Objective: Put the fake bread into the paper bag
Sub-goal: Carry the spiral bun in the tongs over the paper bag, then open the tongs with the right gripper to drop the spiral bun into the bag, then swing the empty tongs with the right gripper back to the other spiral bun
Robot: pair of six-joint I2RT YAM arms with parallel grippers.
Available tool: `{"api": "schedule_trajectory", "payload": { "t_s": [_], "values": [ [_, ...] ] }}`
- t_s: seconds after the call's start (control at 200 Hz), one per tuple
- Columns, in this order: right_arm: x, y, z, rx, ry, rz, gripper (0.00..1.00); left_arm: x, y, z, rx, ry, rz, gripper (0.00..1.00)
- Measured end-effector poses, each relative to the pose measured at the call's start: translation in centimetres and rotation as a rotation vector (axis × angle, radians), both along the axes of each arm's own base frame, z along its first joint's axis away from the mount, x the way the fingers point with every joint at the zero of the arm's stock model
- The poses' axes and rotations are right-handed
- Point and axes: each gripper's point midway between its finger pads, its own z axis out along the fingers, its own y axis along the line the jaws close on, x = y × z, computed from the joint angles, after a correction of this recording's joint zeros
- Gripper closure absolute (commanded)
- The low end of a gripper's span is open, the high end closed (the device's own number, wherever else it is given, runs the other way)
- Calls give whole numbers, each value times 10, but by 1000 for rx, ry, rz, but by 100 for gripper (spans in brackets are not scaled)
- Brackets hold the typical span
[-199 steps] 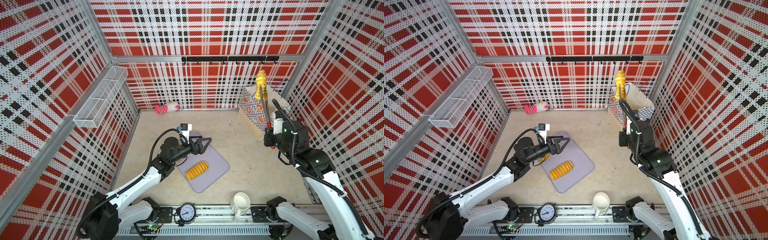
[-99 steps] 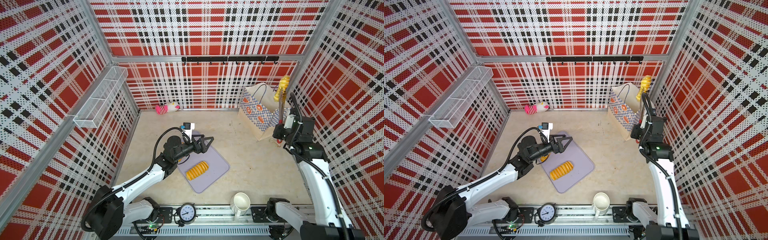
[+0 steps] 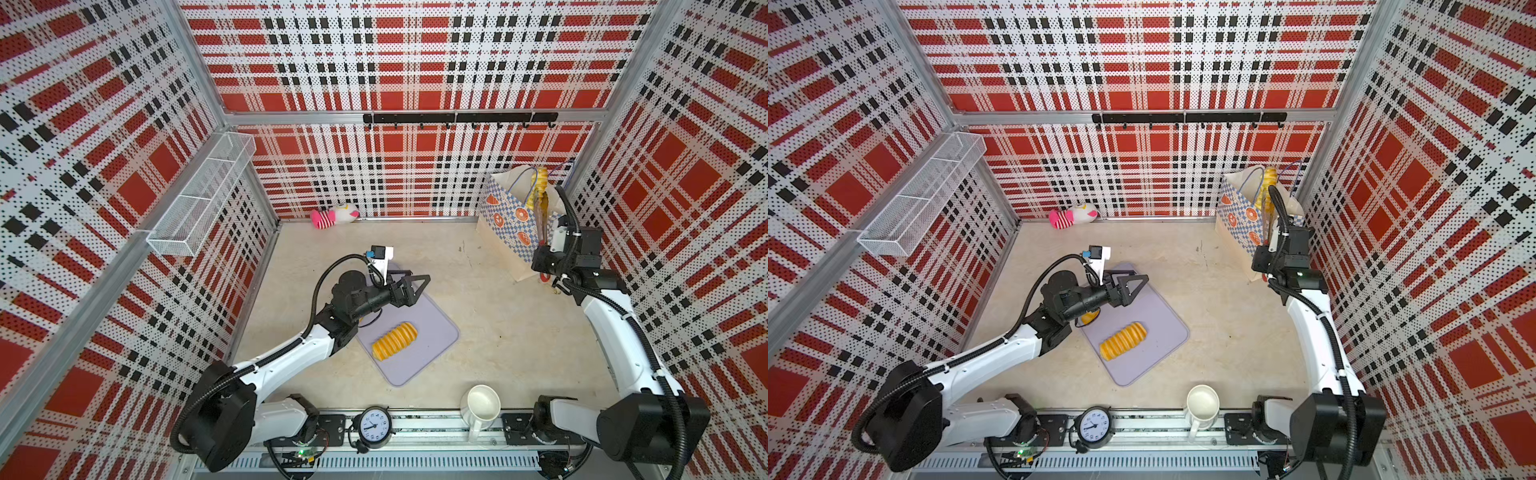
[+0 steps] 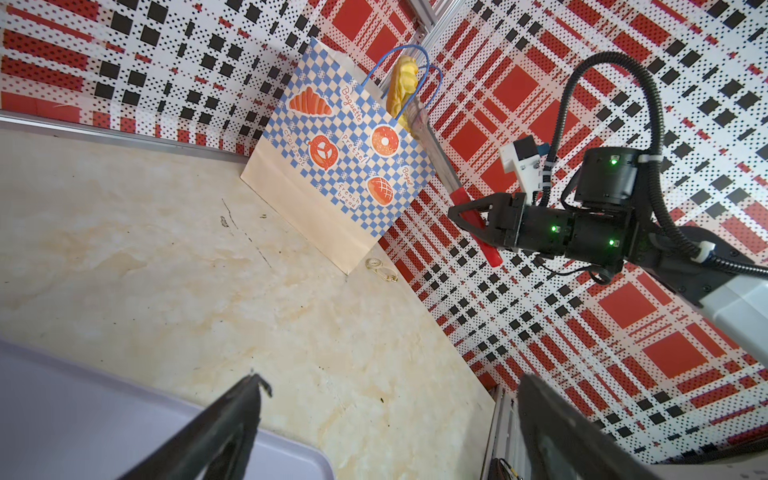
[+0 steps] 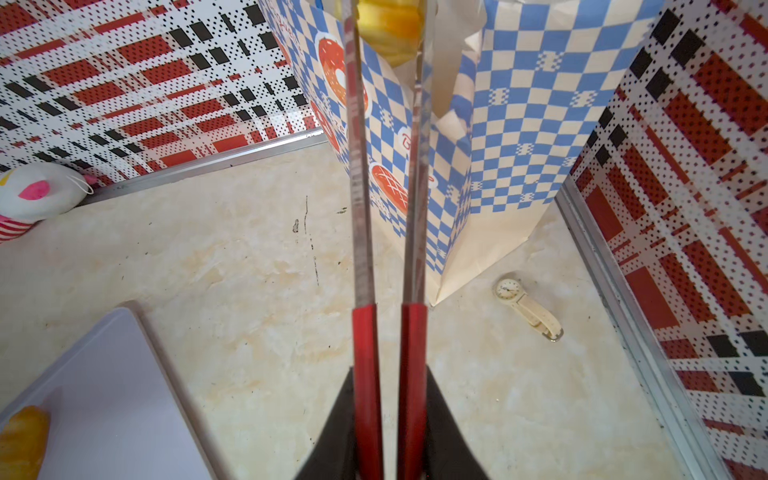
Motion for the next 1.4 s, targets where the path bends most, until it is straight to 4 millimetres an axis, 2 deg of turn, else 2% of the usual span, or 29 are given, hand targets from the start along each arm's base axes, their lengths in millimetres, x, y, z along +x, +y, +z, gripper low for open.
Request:
{"api": "schedule_trajectory", "payload": {
  "t_s": [0.296, 0.611, 1.012, 1.117, 1.242, 1.303, 1.403],
  "values": [
    [-9, -6, -1, -35, -8, -21, 72, 3, -3, 1, -5, 1, -12, 2],
    [-27, -3, 32, -37, -104, -17, 69, 1, -2, 6, -19, 4, -15, 2],
    [-31, 0, 37, -27, -119, -2, 71, -13, 10, 26, -60, -38, -6, 2],
    [-44, 3, 52, -32, -168, 8, 72, -15, 19, 29, -64, -40, 9, 2],
    [-71, 14, 73, -54, -279, 73, 73, -9, 37, 27, -77, -15, 56, 2],
    [-85, 22, 78, -70, -333, 120, 72, -4, 48, 20, -75, 17, 87, 2],
    [-99, 37, 75, -112, -367, 205, 73, 3, 68, 3, -54, 88, 145, 2]
  ]
}}
